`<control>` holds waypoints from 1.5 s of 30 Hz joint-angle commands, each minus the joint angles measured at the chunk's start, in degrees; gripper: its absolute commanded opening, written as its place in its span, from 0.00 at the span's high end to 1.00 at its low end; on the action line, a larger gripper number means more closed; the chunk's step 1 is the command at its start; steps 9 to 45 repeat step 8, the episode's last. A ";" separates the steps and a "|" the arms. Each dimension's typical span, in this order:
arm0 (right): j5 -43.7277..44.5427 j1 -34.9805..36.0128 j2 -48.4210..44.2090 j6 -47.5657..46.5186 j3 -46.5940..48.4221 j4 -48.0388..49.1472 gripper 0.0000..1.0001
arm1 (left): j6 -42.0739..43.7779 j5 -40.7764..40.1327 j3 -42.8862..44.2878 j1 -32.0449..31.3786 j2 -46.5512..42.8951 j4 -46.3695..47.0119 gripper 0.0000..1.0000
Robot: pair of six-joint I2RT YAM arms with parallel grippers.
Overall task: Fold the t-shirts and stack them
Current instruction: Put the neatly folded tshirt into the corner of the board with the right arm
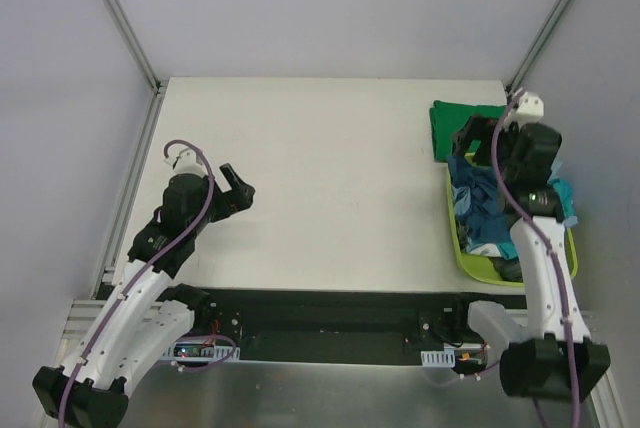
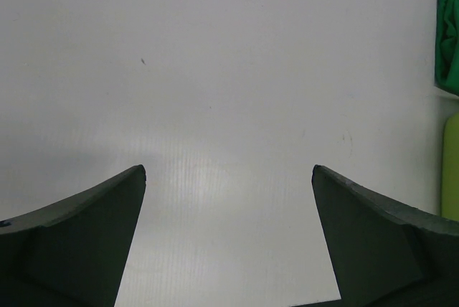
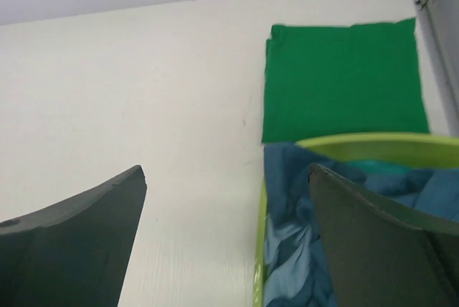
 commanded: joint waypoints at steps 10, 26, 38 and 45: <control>3.27 2.16 -28.80 6.73 -34.84 17.67 0.04 | 2.05 -3.60 -5.25 0.50 -5.71 3.63 0.01; 3.27 2.16 -28.80 6.73 -34.84 17.67 0.04 | 2.05 -3.60 -5.25 0.50 -5.71 3.63 0.01; 3.27 2.16 -28.80 6.73 -34.84 17.67 0.04 | 2.05 -3.60 -5.25 0.50 -5.71 3.63 0.01; 3.27 2.16 -28.80 6.73 -34.84 17.67 0.04 | 2.05 -3.60 -5.25 0.50 -5.71 3.63 0.01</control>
